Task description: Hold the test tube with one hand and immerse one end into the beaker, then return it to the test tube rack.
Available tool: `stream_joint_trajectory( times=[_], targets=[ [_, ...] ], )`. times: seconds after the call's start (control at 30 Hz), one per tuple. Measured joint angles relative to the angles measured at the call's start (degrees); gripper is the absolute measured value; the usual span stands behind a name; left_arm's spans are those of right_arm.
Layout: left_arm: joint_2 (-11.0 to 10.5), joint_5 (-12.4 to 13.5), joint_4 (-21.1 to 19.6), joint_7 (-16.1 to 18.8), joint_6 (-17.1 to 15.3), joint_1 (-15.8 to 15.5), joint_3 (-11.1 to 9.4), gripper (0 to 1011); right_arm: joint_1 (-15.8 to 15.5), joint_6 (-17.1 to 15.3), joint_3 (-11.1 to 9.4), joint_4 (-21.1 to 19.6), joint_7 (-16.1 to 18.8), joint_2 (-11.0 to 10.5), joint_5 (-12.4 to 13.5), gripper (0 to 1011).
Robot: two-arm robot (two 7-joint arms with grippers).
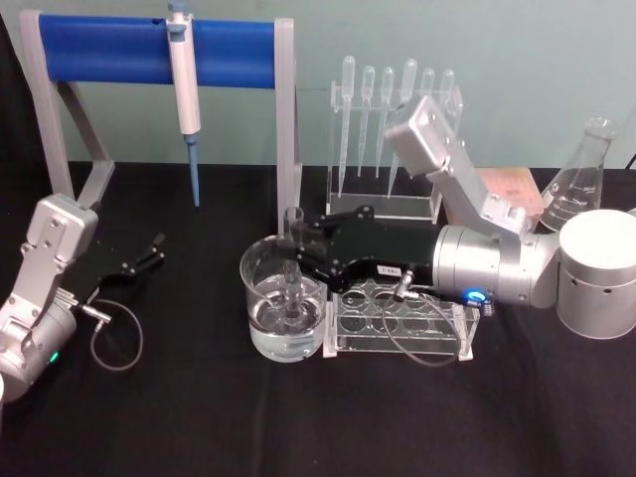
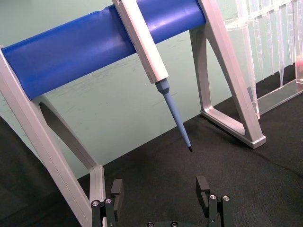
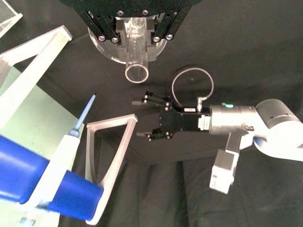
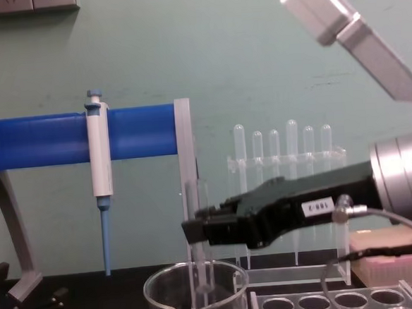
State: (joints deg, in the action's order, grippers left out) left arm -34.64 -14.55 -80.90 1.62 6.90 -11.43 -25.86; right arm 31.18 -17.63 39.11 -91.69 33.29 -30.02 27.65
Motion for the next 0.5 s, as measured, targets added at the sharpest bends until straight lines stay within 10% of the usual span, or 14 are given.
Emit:
stream_joint_trajectory(
  times=[0.5],
  targets=[
    [0.0, 0.0, 0.0, 0.0, 0.0, 0.0, 0.0, 1000, 0.83, -1.93, -3.76, -6.92, 0.14, -2.63, 4.11, 231]
  ],
)
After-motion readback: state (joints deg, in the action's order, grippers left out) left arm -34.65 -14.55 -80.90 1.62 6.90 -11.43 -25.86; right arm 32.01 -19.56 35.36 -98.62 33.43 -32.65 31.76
